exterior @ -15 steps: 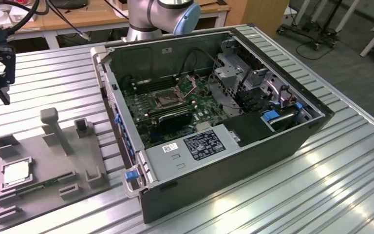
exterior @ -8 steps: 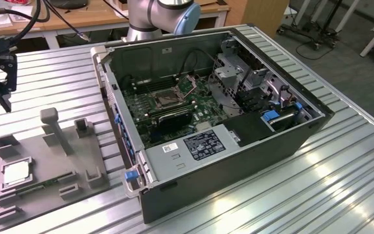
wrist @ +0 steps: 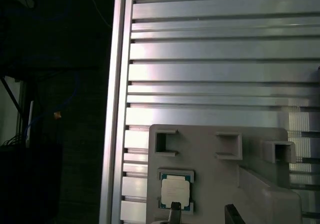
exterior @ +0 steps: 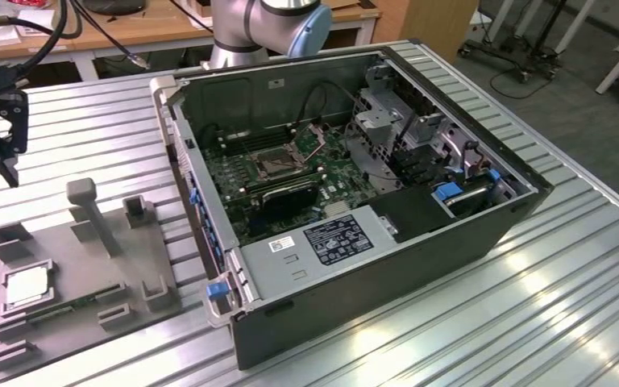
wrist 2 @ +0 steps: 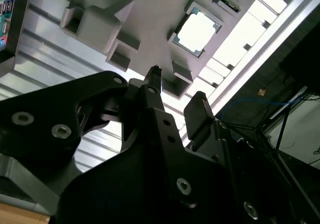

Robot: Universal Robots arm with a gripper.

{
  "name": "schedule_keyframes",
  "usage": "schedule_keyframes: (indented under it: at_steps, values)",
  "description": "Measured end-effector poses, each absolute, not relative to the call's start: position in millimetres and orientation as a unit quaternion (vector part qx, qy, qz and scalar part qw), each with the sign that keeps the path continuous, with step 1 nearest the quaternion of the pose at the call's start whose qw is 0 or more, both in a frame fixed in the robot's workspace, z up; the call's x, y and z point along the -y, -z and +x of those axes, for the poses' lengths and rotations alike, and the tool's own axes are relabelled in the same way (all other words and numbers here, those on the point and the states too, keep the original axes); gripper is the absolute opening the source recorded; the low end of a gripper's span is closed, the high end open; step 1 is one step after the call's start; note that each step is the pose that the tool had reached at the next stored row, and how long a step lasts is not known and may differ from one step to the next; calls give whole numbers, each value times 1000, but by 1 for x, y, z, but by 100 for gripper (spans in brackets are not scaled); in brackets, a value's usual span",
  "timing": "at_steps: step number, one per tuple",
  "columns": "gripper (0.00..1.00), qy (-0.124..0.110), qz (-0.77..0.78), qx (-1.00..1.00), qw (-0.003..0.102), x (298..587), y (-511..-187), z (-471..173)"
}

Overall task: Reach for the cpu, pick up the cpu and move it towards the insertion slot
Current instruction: 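Reach for the cpu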

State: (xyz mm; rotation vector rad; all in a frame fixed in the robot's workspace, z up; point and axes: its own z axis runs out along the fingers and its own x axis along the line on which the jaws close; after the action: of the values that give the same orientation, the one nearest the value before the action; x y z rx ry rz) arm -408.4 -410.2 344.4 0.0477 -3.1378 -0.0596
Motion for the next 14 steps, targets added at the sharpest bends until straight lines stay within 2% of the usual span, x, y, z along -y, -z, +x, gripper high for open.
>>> schedule_keyframes:
  at_steps: [10,12,13,14]
  values:
    - [46,19,15,1000,1,411,-339,-415]
    - [47,19,15,1000,1,411,-338,-417]
    - [53,19,15,1000,1,411,-338,-417]
    - [53,19,15,1000,1,411,-338,-417]
